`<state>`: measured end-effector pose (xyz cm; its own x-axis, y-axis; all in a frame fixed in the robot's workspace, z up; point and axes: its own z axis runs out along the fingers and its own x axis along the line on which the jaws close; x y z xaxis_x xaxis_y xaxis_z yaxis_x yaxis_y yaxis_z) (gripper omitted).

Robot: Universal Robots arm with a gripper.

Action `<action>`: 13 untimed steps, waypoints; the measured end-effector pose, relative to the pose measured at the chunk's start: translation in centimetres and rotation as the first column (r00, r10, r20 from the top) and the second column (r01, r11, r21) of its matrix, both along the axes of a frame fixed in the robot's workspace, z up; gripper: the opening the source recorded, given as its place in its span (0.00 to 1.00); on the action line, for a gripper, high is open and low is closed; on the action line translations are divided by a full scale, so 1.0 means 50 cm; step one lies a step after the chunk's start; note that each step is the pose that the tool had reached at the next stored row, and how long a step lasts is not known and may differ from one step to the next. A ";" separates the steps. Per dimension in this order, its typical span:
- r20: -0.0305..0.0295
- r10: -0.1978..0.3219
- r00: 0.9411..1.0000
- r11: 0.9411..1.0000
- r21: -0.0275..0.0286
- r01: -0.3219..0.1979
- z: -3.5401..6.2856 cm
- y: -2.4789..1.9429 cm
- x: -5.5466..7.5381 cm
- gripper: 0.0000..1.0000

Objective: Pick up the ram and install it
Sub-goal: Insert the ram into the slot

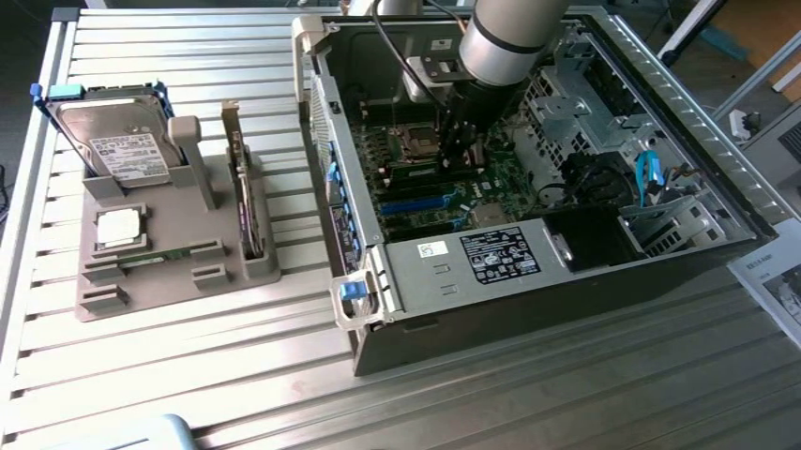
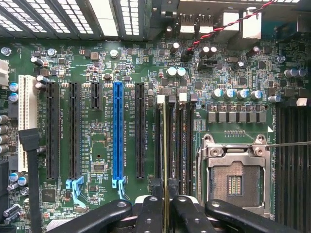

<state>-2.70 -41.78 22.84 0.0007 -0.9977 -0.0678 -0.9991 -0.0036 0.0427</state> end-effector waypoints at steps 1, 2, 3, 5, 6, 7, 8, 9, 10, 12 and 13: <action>0.000 0.000 1.000 1.000 0.000 0.000 0.000 0.0000 0.000 0.14; 0.000 0.000 1.000 1.000 0.000 0.000 0.000 -0.0001 0.000 0.14; 0.000 0.000 1.000 1.000 0.000 0.000 0.000 -0.0004 0.000 0.14; 0.000 0.000 1.000 1.000 -0.009 0.000 0.000 -0.0005 0.000 0.14; 0.000 0.000 1.000 1.000 -0.010 0.000 0.000 -0.0006 0.000 0.14; 0.000 0.000 1.000 1.000 -0.010 0.000 0.000 -0.0006 0.000 0.14; 0.000 0.000 1.000 1.000 -0.010 0.000 0.000 -0.0006 0.000 0.14; 0.000 0.000 1.000 1.000 -0.010 0.000 0.000 -0.0006 0.000 0.14; 0.000 0.000 1.000 1.000 -0.011 0.000 0.000 -0.0006 0.000 0.14; 0.000 0.000 1.000 1.000 -0.012 0.000 0.000 -0.0006 0.000 0.14; 0.000 0.000 1.000 1.000 -0.012 0.000 0.000 -0.0006 0.000 0.14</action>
<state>-2.70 -41.81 22.84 0.0007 -0.9985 -0.0554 -0.9991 -0.0031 0.0428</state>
